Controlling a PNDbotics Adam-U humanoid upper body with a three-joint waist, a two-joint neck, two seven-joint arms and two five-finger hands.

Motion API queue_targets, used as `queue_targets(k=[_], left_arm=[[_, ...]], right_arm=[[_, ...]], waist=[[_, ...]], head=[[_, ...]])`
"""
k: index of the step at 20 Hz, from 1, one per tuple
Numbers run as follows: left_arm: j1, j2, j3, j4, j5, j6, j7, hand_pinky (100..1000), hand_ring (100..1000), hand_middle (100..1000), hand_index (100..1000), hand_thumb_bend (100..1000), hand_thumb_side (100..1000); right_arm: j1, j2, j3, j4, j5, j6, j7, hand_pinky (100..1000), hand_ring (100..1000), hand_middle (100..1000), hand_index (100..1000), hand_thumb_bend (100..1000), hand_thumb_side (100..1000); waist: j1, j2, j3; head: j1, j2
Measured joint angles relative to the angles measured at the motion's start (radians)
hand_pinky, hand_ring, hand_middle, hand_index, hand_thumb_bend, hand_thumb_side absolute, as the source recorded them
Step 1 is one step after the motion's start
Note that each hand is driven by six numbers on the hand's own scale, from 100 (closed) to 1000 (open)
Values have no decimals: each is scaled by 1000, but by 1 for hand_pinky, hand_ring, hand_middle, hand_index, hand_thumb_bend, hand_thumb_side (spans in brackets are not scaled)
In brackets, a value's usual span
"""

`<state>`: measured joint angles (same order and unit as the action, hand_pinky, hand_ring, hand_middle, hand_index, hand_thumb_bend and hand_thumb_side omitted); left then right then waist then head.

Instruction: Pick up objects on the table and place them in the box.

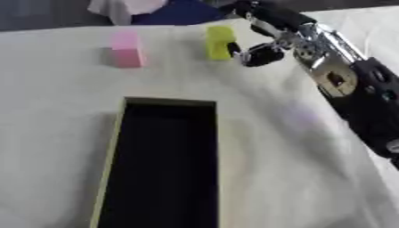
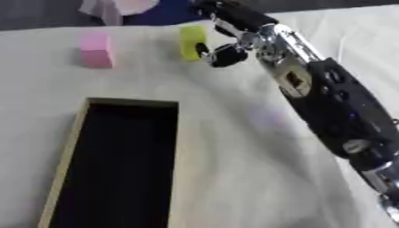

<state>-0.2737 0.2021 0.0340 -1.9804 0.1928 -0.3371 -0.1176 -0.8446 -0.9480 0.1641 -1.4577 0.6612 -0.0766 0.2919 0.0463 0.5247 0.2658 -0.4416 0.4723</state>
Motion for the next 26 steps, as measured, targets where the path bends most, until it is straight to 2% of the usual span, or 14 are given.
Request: queue_targets(k=[12, 18, 20, 22, 23, 26], left_arm=[[-4, -9, 0, 0, -6, 3, -2, 582, 519, 605, 841, 110, 858], [-4, -15, 0, 0, -13, 5, -3, 581, 517, 603, 841, 107, 857], [-6, -17, 0, 0, -16, 5, -3, 581, 515, 603, 841, 106, 857], [-7, -17, 0, 0, -18, 5, -3, 581, 514, 602, 841, 106, 857], [-7, -17, 0, 0, -18, 5, -3, 581, 513, 601, 841, 106, 857], [-7, -17, 0, 0, -20, 5, -3, 580, 511, 599, 840, 106, 858]], right_arm=[[0, 10, 0, 29, 33, -11, -16, 984, 1000, 899, 1000, 100, 300], [-9, 12, -1, 35, 34, -7, -18, 974, 1000, 815, 1000, 100, 303], [-9, 12, -1, 35, 35, -3, -19, 971, 1000, 772, 1000, 100, 292], [-9, 12, -2, 35, 36, 0, -21, 968, 1000, 693, 987, 100, 278], [-9, 12, -3, 35, 36, 2, -24, 964, 1000, 620, 966, 100, 260], [-8, 15, -4, 35, 34, 10, -36, 953, 1000, 484, 912, 100, 230]], waist=[[2, 27, 6], [2, 38, 8], [1, 40, 8], [1, 42, 8], [1, 42, 8], [1, 43, 8]], head=[[-18, -27], [-22, -35], [-22, -35], [-22, -36], [-22, -36], [-22, -37]])
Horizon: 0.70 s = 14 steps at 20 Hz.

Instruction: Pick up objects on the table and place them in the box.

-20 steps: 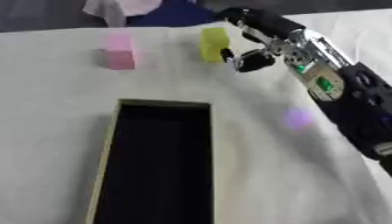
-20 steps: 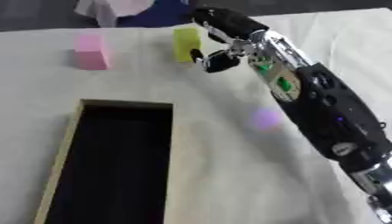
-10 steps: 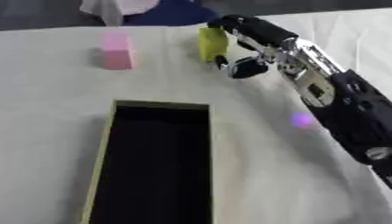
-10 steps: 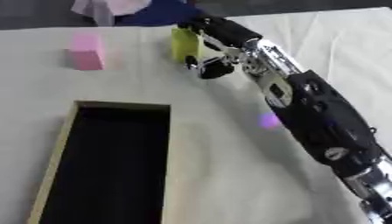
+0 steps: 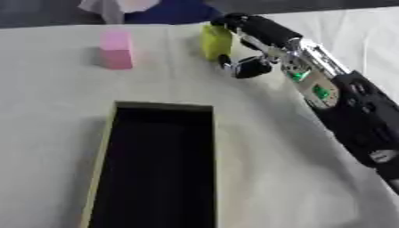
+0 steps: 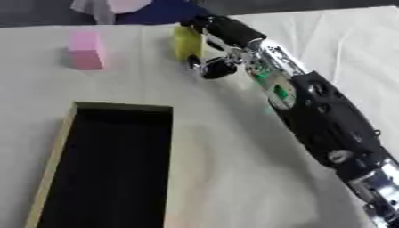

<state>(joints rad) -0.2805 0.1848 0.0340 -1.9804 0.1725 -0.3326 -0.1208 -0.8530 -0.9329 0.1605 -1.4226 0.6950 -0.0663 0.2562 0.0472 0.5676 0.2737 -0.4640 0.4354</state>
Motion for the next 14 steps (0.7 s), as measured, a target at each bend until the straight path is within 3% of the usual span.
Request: queue_targets(k=[4, 9, 10, 14], left_arm=[[0, 0, 0, 0, -5, 0, 0, 580, 509, 598, 840, 105, 857], [0, 0, 0, 0, -6, 0, 0, 580, 509, 598, 840, 105, 857], [0, 0, 0, 0, -6, 0, 0, 579, 507, 597, 840, 106, 856], [0, 0, 0, 0, -6, 2, 0, 580, 507, 597, 837, 106, 854]], right_arm=[[0, 4, 0, 0, -7, 12, -35, 934, 1000, 304, 836, 100, 157], [4, 4, 6, -4, -10, 26, -92, 930, 1000, 284, 827, 100, 145], [5, 4, 6, -4, -10, 27, -99, 899, 960, 155, 745, 100, 100], [9, 4, 12, -15, -15, 41, -132, 877, 912, 100, 695, 100, 100]], waist=[[0, 0, -2], [0, 0, -1], [0, 0, -1], [-4, -1, -3]], head=[[0, 0], [0, 0], [0, 0], [-1, 2]])
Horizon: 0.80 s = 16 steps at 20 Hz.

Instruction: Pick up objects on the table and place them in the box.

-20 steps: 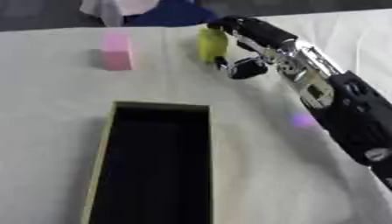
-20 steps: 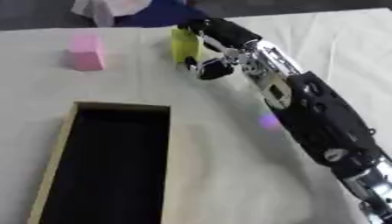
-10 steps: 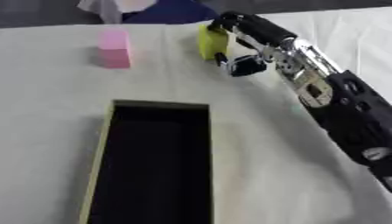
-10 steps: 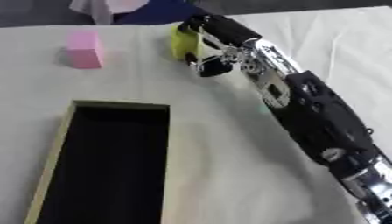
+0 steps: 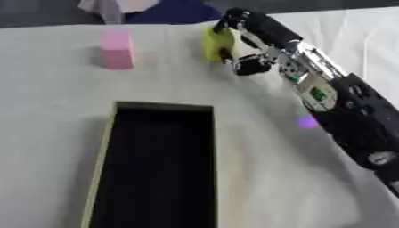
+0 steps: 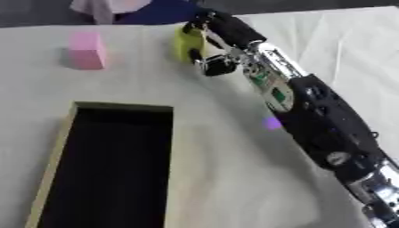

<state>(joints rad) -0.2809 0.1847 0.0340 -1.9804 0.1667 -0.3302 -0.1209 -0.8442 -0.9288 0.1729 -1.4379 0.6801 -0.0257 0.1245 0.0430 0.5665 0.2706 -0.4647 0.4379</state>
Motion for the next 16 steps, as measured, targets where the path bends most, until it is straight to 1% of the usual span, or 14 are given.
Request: queue_targets(k=[6, 13, 16], left_arm=[[0, 0, 0, 0, 0, 6, -1, 580, 506, 597, 835, 106, 851], [0, 0, 0, 0, 0, 8, 0, 581, 506, 598, 835, 106, 848], [0, 0, 0, 0, 1, 10, 1, 581, 505, 597, 834, 107, 846]], right_arm=[[18, 0, 7, -24, -33, 30, -45, 845, 853, 100, 647, 100, 100], [27, -2, 10, -60, -98, 54, -68, 828, 830, 100, 633, 100, 100], [29, -6, 12, -89, -135, 62, -72, 818, 820, 100, 630, 100, 100]], waist=[[-3, -12, 0], [-8, -28, -5], [-9, -40, -8]], head=[[-1, 2], [-3, 10], [2, 14]])
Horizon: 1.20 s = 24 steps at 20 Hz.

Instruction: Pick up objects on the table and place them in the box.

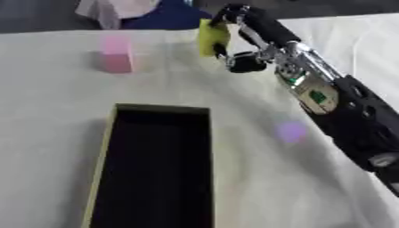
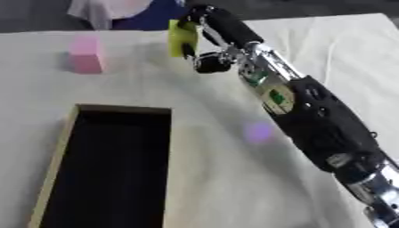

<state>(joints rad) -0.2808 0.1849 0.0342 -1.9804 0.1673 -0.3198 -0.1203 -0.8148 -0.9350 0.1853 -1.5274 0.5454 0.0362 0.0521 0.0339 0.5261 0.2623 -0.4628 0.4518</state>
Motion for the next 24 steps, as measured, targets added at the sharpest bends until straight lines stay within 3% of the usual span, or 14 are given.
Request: queue_targets(k=[5, 9, 11, 14, 17, 20, 24], left_arm=[[9, 1, 0, 0, 1, 5, 4, 581, 506, 598, 834, 107, 843], [11, 2, 1, 0, 3, 6, 5, 584, 510, 600, 833, 109, 835], [11, 4, 1, 0, 9, 9, 8, 584, 511, 601, 832, 110, 832], [26, 12, 1, 0, 19, 17, 16, 585, 514, 602, 832, 110, 828], [35, 18, 2, 0, 25, 27, 28, 586, 516, 603, 827, 111, 824], [42, 18, 10, 0, 27, 35, 45, 588, 520, 605, 824, 119, 813], [61, 18, 37, 0, 28, 42, 85, 590, 522, 606, 822, 126, 795]], right_arm=[[9, -15, 9, -89, -73, 7, 1, 812, 815, 100, 629, 100, 100], [18, -29, 14, -155, -123, 25, 15, 789, 786, 100, 623, 100, 100], [9, -29, 34, -186, -145, 23, 27, 776, 780, 100, 624, 100, 100], [0, -29, 87, -257, -187, -7, 46, 757, 765, 100, 623, 100, 100], [18, -28, 131, -329, -228, -49, 54, 747, 754, 100, 619, 100, 100], [48, -27, 154, -404, -243, -96, 68, 743, 751, 100, 618, 100, 100], [62, 15, 174, -448, -257, -157, 86, 737, 746, 100, 616, 100, 100]], waist=[[-3, -31, -16], [-3, -36, -20], [-4, -64, -37], [-4, -131, -55], [2, -145, -68], [2, -180, -84], [5, -212, -101]], head=[[18, 24], [26, 38], [34, 63], [50, 111], [71, 151], [95, 185], [124, 225]])
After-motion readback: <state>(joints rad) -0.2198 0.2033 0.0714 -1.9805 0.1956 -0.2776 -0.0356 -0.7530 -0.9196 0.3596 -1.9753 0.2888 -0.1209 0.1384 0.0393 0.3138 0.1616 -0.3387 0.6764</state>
